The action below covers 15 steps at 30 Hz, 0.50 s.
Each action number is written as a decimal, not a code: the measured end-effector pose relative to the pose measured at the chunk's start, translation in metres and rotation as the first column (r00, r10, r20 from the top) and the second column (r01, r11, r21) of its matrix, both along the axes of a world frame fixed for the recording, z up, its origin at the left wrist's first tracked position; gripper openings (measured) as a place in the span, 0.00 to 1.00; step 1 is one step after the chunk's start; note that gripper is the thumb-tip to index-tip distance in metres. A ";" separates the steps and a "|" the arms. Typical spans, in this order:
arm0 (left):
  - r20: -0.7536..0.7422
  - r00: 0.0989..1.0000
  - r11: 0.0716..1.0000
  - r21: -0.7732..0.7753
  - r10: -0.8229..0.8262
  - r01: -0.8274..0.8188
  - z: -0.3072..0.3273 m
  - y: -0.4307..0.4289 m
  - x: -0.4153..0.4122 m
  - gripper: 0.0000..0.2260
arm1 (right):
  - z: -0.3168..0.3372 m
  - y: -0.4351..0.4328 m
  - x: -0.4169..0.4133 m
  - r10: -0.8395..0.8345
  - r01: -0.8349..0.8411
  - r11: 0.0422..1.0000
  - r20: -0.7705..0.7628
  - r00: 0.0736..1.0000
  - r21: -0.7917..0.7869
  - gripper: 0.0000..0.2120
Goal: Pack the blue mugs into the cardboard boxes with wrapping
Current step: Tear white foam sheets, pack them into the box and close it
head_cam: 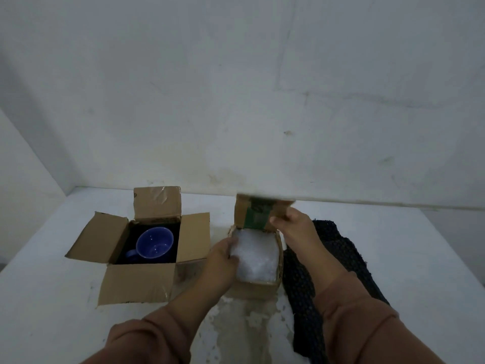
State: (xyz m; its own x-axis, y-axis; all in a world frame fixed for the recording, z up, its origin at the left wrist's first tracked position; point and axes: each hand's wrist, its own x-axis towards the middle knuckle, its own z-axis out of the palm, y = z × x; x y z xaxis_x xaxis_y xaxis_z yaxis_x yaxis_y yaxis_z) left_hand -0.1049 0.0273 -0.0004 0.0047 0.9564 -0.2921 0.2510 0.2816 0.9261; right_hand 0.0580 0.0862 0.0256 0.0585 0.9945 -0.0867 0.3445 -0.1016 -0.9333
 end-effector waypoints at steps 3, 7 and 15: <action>0.161 0.981 0.992 -0.077 0.110 -0.098 0.014 -0.002 -0.005 0.13 | -0.009 -0.022 0.007 0.080 -0.129 0.983 0.335 0.939 0.129 0.09; 0.212 0.961 0.970 -0.203 0.178 -0.135 0.016 -0.002 -0.012 0.19 | -0.027 -0.046 0.014 0.131 -0.246 0.953 0.488 0.863 0.178 0.15; -0.158 0.983 0.982 -0.144 0.098 -0.121 0.002 -0.012 -0.013 0.12 | -0.036 -0.066 0.015 0.234 -0.302 0.953 0.602 0.763 0.013 0.18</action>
State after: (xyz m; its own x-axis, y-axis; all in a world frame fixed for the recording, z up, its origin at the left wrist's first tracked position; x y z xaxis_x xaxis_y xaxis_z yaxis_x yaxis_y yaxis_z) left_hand -0.1178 0.0150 0.0020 -0.1523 0.8928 -0.4239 0.3431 0.4500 0.8245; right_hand 0.0733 0.0202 -0.0104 -0.2065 0.9782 -0.0215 0.8266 0.1627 -0.5388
